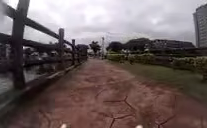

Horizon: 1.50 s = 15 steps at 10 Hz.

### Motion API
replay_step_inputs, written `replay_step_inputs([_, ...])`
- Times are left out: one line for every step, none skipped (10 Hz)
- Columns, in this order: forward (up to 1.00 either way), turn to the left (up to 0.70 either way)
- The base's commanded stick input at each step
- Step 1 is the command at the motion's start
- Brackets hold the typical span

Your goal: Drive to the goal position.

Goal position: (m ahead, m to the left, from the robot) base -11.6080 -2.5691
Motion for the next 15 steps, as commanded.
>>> replay_step_inputs([0.85, 0.01])
replay_step_inputs([0.85, 0.01])
replay_step_inputs([0.85, 0.01])
replay_step_inputs([0.85, 0.01])
replay_step_inputs([0.85, 0.01])
replay_step_inputs([0.85, 0.01])
replay_step_inputs([0.85, 0.01])
replay_step_inputs([0.85, 0.01])
replay_step_inputs([0.85, 0.01])
replay_step_inputs([0.85, 0.01])
replay_step_inputs([0.85, 0.01])
replay_step_inputs([0.85, 0.01])
replay_step_inputs([0.85, 0.01])
replay_step_inputs([0.85, 0.01])
replay_step_inputs([0.85, 0.01])
